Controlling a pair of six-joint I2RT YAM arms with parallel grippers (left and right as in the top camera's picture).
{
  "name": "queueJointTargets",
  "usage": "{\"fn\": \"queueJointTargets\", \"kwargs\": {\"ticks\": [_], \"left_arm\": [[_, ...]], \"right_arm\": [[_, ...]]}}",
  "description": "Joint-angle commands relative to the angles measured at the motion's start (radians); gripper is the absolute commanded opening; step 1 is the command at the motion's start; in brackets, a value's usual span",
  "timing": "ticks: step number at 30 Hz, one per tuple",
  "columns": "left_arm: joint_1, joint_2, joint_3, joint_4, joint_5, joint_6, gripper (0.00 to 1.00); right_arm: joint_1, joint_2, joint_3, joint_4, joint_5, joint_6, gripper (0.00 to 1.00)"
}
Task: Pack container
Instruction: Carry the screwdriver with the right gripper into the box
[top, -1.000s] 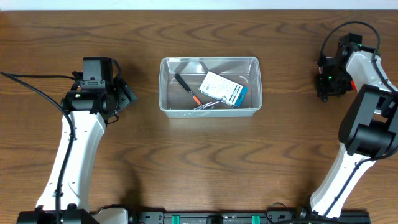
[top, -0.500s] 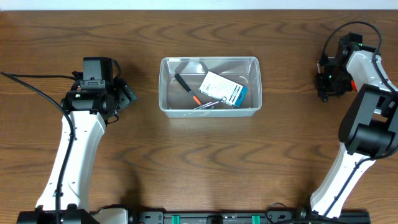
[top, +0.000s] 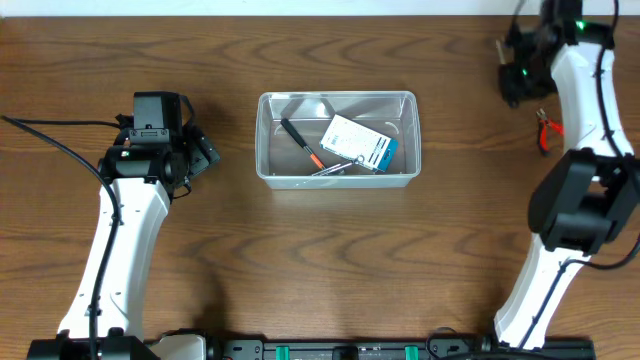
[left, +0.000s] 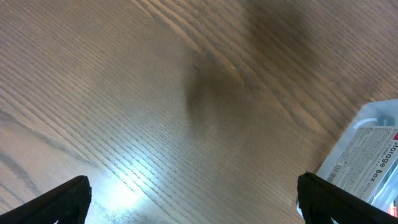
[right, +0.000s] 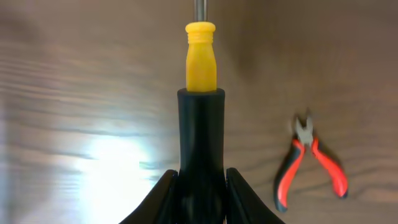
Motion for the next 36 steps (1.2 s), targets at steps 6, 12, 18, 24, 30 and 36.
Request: {"fn": "queueJointTargets", "kwargs": {"ticks": [6, 12, 18, 24, 30, 36], "left_arm": [[0.004, 0.008, 0.011, -0.003, -0.019, 0.006, 0.98], [0.004, 0.008, 0.011, -0.003, -0.019, 0.006, 0.98], [0.004, 0.008, 0.011, -0.003, -0.019, 0.006, 0.98], [0.004, 0.008, 0.011, -0.003, -0.019, 0.006, 0.98], [0.004, 0.008, 0.011, -0.003, -0.019, 0.006, 0.98], [0.004, 0.008, 0.011, -0.003, -0.019, 0.006, 0.98]], "right_arm": [[0.236, -0.116, 0.107, -0.052, -0.089, -0.082, 0.18], [0.409, -0.112, 0.103, -0.101, -0.089, -0.160, 0.18], [0.539, -0.106, 0.062, -0.097, -0.088, -0.266, 0.22], [0.607, -0.072, -0.047, -0.082, -0.088, -0.351, 0.23], [0.621, -0.033, -0.239, 0.045, -0.088, -0.350, 0.24], [0.621, -0.020, -0.386, 0.162, -0.087, -0.348, 0.27]]}}
